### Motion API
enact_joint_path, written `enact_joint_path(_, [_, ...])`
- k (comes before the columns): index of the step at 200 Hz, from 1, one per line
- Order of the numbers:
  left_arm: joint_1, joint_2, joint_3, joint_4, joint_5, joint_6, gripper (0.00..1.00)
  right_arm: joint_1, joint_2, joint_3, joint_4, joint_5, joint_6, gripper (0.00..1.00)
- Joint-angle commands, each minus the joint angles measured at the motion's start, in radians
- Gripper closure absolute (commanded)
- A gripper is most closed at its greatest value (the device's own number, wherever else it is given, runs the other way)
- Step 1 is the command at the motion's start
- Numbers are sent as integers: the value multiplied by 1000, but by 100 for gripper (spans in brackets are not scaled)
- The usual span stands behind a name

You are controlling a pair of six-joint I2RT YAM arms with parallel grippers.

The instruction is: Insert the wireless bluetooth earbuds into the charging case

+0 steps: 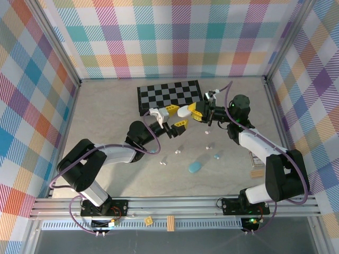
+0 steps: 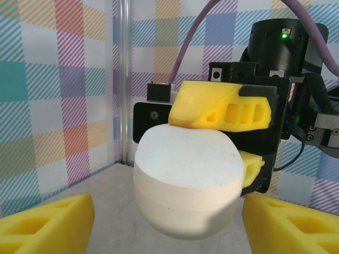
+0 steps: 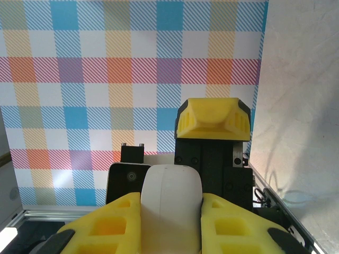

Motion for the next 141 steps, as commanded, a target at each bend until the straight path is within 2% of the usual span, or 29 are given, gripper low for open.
enact_joint_path(1, [-16,17,39,61,14,-20,28,-1,10,-3,58,-5,10,81])
enact_joint_path(40, [-22,37,61,61,31,-24,35,-1,16,-4,59,-4,12,81])
enact_joint_path(59, [-24,43,64,61,35,-21,43,1,17,-7,59,-2,12,81])
enact_joint_path(97, [-27,45,64,61,42,-21,50,1,16,-10,54,-4,7,81])
enact_joint_path(141, [-27,42,66,61,49,-23,48,1,20,-14,46,2,2,81])
